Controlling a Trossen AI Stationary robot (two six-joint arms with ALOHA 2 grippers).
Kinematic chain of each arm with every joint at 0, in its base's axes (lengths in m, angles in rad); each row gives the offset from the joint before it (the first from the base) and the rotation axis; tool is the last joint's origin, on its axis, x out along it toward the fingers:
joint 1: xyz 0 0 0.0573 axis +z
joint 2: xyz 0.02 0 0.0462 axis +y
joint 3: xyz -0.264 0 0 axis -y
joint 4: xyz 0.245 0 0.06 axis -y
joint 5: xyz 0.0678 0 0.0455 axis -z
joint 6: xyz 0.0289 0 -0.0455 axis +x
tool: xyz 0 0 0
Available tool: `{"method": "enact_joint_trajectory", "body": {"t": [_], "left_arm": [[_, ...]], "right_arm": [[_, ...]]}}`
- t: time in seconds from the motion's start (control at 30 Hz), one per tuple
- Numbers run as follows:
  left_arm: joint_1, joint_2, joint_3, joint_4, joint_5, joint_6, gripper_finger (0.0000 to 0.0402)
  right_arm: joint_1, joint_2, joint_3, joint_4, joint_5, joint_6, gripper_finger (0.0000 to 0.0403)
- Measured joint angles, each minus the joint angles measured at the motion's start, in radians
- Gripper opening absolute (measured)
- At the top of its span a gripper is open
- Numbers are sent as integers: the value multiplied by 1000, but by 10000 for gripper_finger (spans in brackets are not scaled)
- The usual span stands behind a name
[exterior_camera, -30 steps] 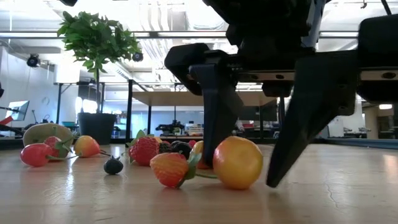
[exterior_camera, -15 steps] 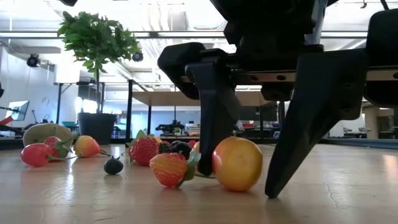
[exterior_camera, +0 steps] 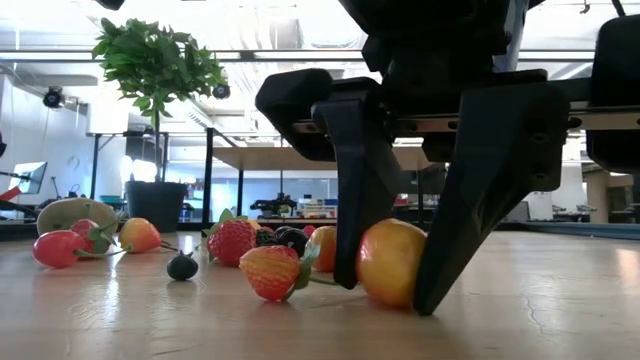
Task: Pick & Place Fruit
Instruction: Put the yellow peach into the green strainer bowl on the shelf
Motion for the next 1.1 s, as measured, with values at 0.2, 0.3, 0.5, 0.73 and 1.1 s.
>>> {"method": "enact_joint_trajectory", "body": {"t": [0.2, 0.3, 0.5, 0.73, 1.1], "left_arm": [[0, 0, 0, 0, 0, 0, 62], [0, 0, 0, 0, 0, 0, 62], [0, 0, 0, 0, 0, 0, 62], [0, 0, 0, 0, 0, 0, 62], [-1, 9, 0, -2, 0, 0, 62]], "right_arm": [[0, -7, -1, -6, 27, 2, 136], [0, -29, -3, -33, 65, 3, 126], [0, -105, -2, -45, 104, 27, 123], [-4, -243, -2, -117, 239, 16, 133], [-107, -519, -2, -189, 466, -50, 130]]}}
